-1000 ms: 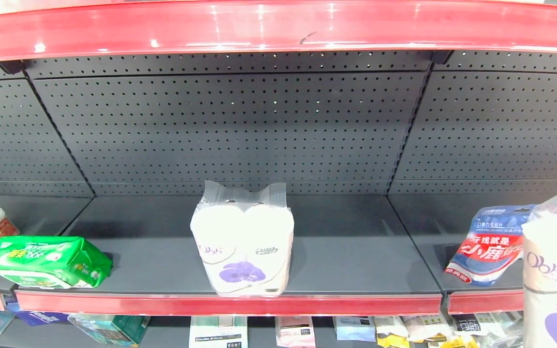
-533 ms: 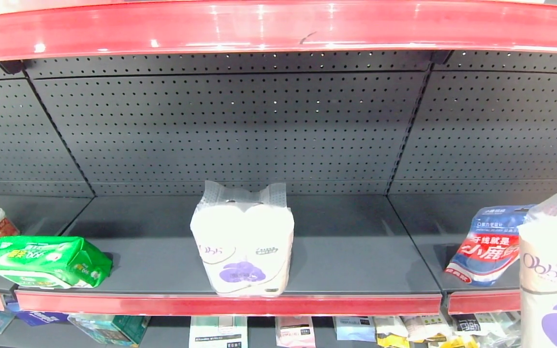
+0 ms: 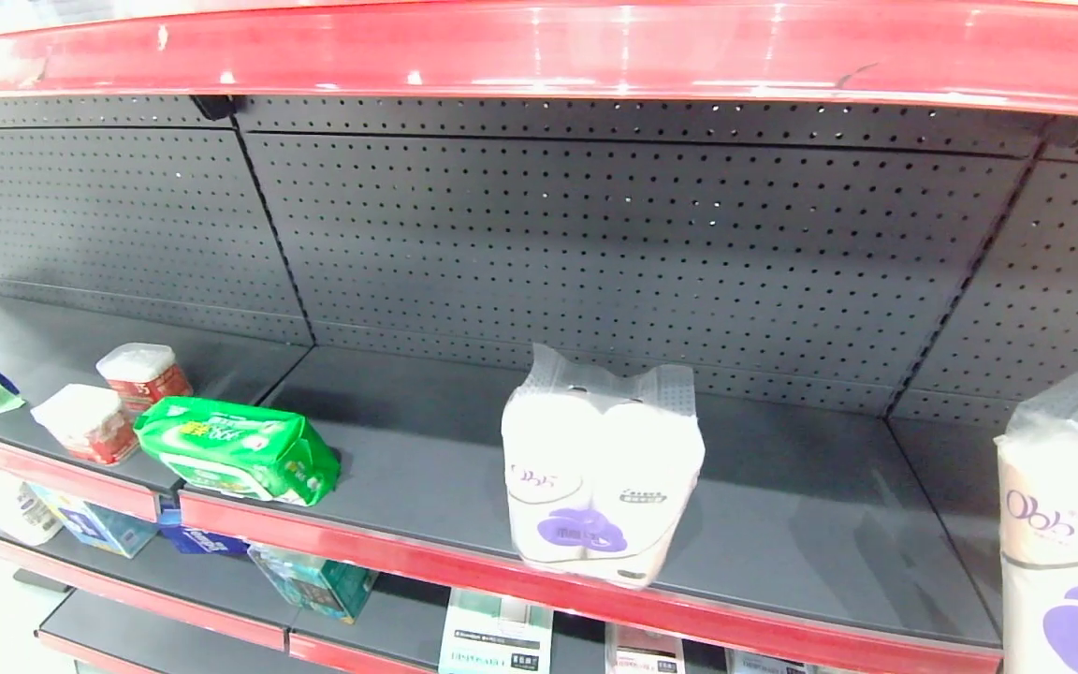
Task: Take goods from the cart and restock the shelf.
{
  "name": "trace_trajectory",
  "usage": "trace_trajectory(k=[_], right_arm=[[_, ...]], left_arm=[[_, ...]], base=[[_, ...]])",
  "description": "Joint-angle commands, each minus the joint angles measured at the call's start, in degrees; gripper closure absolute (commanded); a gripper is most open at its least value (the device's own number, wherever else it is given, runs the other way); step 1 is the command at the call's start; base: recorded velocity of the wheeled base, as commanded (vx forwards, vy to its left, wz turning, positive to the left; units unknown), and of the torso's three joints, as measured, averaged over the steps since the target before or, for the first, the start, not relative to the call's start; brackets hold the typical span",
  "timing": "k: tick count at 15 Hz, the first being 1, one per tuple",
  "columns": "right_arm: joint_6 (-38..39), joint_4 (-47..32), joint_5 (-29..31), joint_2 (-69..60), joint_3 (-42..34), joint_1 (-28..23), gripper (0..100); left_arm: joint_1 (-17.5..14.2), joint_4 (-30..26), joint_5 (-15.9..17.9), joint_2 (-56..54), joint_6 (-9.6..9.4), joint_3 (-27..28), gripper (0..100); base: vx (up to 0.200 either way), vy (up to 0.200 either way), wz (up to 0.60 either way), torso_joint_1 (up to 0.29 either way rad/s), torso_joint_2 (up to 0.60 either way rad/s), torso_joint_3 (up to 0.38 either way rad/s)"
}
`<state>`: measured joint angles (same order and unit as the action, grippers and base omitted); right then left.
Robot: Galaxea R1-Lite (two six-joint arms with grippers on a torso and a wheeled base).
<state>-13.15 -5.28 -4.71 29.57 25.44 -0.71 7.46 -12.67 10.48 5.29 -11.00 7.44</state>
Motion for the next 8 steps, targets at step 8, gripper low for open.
trace_trajectory(k=[8], right_arm=[[2.34, 3.78, -2.85, 5.41, -0.04, 0.00, 100]], left_arm=[[0.01, 12.40, -0.55, 0.25, 5.63, -6.21, 0]], base=[[0.000, 0.000, 0.00, 0.000, 0.00, 0.000]])
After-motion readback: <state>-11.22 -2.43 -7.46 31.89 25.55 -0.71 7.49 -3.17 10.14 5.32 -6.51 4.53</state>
